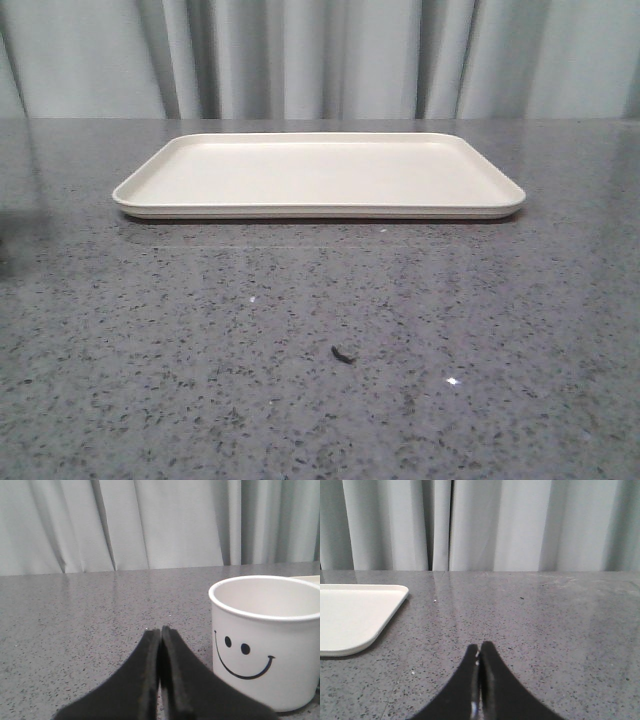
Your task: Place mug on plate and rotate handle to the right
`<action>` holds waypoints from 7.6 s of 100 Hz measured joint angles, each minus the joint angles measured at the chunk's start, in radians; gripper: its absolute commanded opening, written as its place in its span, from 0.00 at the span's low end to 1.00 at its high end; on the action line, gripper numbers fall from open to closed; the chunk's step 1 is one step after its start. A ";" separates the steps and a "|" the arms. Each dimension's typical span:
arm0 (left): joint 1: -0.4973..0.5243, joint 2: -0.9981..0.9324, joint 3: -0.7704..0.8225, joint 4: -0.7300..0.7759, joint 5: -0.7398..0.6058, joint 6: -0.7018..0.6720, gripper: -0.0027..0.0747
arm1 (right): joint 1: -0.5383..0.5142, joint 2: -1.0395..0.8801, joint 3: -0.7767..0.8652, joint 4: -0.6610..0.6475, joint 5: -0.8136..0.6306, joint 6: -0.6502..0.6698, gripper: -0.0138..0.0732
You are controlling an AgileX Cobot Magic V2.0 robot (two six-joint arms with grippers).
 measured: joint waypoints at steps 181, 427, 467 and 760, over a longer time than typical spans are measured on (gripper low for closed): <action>0.000 0.429 -0.407 -0.073 0.203 0.000 0.07 | 0.000 0.242 -0.356 0.000 0.385 0.000 0.08; -0.005 1.293 -1.128 -0.396 0.971 -0.027 0.01 | 0.000 0.242 -0.356 0.000 0.375 0.000 0.08; -0.278 1.461 -1.302 -0.403 0.849 -0.161 0.01 | 0.000 0.242 -0.356 0.000 0.373 0.000 0.08; -0.588 0.790 -0.891 -0.125 0.461 -0.237 0.28 | 0.473 1.118 -1.185 -0.014 0.759 0.000 0.67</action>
